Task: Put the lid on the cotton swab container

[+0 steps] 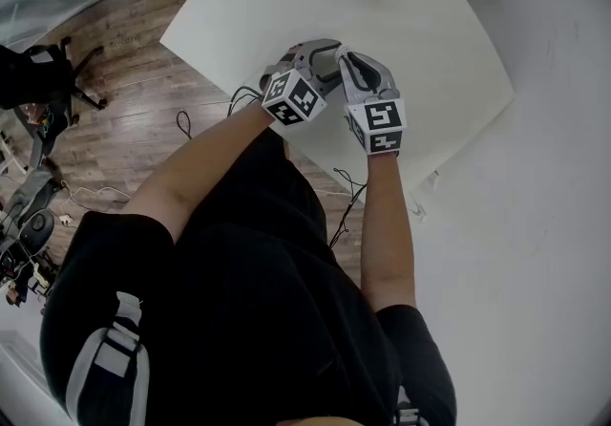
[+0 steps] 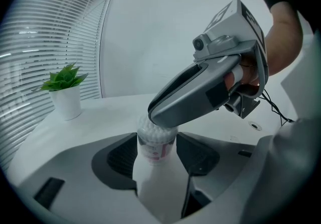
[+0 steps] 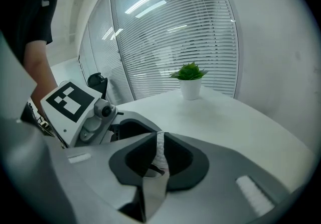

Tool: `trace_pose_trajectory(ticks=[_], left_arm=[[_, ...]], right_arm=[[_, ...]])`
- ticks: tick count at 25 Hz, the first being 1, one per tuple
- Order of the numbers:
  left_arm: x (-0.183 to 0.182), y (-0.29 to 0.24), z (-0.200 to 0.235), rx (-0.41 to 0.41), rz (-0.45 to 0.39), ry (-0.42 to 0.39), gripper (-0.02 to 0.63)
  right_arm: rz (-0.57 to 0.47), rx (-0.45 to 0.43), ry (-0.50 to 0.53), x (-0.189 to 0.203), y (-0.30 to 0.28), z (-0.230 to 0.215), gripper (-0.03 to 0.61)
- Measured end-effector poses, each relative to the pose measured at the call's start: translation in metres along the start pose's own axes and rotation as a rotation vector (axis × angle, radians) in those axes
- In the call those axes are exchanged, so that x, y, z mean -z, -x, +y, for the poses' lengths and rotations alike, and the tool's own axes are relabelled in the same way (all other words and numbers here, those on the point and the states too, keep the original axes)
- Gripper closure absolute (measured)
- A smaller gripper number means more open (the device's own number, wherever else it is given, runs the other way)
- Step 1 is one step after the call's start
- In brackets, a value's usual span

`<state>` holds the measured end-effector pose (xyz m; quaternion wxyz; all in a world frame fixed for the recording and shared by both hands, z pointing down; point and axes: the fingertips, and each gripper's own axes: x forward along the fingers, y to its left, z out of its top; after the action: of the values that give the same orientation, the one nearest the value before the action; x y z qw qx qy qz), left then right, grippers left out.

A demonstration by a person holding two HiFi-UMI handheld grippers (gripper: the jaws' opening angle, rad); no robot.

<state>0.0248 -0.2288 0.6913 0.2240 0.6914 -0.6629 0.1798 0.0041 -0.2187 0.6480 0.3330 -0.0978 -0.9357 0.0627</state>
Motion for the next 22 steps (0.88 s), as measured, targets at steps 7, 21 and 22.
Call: trace_pose_trajectory(ticks=[7,21,22], left_arm=[[0.007,0.017,0.006,-0.014,0.041,0.004,0.373],[-0.077,0.132,0.01,-0.12,-0.141,0.009,0.404],[-0.089,0.14,0.007,-0.124,-0.169,0.002,0.427]], right_arm=[[0.033,0.026,0.036,0.0,-0.002,-0.006,0.522],[-0.244,0.072,-0.044,-0.057,0.086,0.008,0.512],[-0.265,0.076,-0.049,-0.059,0.097,0.009,0.515]])
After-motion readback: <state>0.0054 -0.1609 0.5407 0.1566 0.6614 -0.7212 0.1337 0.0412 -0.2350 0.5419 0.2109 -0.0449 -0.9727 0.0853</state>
